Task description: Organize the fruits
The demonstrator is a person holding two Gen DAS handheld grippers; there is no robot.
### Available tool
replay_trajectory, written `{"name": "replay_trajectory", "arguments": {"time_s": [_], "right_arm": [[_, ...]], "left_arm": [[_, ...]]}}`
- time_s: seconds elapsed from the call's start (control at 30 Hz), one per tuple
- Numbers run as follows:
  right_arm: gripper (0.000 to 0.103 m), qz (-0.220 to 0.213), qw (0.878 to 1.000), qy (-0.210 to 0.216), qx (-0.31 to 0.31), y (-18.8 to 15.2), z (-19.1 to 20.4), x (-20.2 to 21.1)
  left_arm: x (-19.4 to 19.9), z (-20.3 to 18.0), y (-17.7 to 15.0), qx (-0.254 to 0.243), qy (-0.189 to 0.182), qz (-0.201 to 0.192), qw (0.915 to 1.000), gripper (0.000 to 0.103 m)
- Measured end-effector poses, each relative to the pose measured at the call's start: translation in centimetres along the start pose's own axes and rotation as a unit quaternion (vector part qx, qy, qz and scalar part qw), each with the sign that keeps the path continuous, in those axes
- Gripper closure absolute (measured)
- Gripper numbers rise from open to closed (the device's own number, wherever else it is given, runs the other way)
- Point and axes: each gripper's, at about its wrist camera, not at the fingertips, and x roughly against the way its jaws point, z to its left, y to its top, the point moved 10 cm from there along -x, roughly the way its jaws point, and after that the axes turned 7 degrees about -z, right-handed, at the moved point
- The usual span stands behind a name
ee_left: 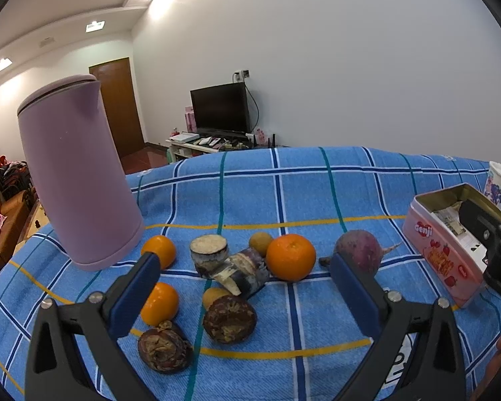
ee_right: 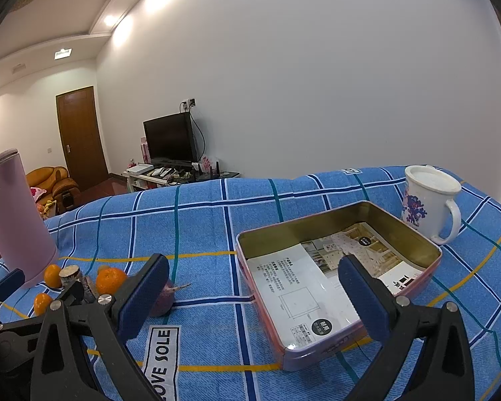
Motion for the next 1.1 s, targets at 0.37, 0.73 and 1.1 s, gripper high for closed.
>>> {"name": "replay_trajectory", "arguments": {"time_s": [0.37, 0.73, 1.1], "right_arm": [[0.001, -0.003, 1.000, 0.001, 0.004, 0.0, 0.2, 0.1], [0.001, -0.006, 1.000, 0.005, 0.016, 0.0, 0.7, 0.3], [0.001, -0.005, 1.000, 0.013, 0.023, -0.3, 1.3, 0.3]], "left_arm": [[0.0, 0.0, -0.1, 0.001, 0.001, 0.002, 1.0000, 0.000], [-0.3, 0.6, -0.6, 0.004, 0.010, 0.014, 0.9998, 0.000], [-0.5, 0.9, -0.9, -0.001, 0.015, 0.025, 0.9996, 0.000]]}}
